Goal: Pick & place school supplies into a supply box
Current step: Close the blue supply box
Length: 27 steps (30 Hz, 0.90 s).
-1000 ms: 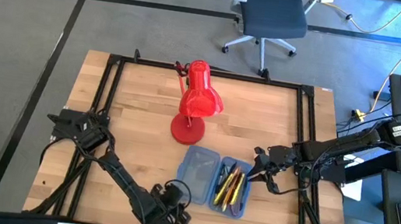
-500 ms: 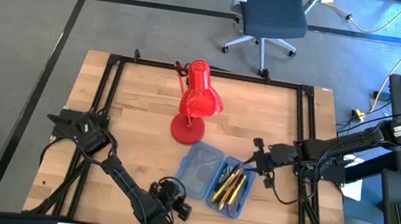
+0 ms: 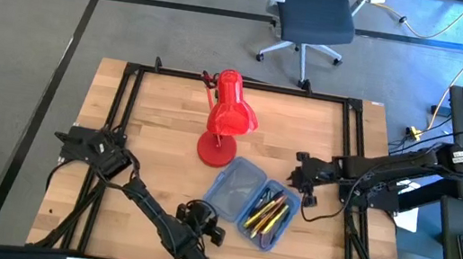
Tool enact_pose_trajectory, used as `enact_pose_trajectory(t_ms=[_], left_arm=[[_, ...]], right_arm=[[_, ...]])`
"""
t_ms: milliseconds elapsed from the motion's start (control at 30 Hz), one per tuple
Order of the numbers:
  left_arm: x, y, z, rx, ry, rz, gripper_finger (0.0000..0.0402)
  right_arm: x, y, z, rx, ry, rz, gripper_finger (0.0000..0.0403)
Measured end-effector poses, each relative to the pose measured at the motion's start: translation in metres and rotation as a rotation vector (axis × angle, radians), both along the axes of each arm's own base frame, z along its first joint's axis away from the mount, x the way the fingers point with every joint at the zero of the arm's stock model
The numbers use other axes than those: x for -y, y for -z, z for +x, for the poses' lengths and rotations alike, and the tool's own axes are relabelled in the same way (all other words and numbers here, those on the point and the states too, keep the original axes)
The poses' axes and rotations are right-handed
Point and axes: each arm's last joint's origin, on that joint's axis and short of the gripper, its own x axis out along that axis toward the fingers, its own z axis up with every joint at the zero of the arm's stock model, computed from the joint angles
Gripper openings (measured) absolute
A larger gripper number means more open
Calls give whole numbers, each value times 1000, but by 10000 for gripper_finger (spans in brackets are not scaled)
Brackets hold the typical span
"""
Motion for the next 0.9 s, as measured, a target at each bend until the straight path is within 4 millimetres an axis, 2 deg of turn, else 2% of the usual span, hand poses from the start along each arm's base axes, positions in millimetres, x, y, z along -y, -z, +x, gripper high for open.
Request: enact_pose_trajectory(t_ms=[300, 467, 900], left_arm=[[-14, 1, 0, -83, -16, 60, 124], [-20, 1, 1, -113, -18, 82, 124], [-48, 1, 12, -224, -10, 166, 119]], right_arm=[[-11, 16, 10, -74, -113, 209, 97], [-21, 26, 16, -100, -182, 266, 97], [-52, 27, 27, -11, -191, 420, 97]])
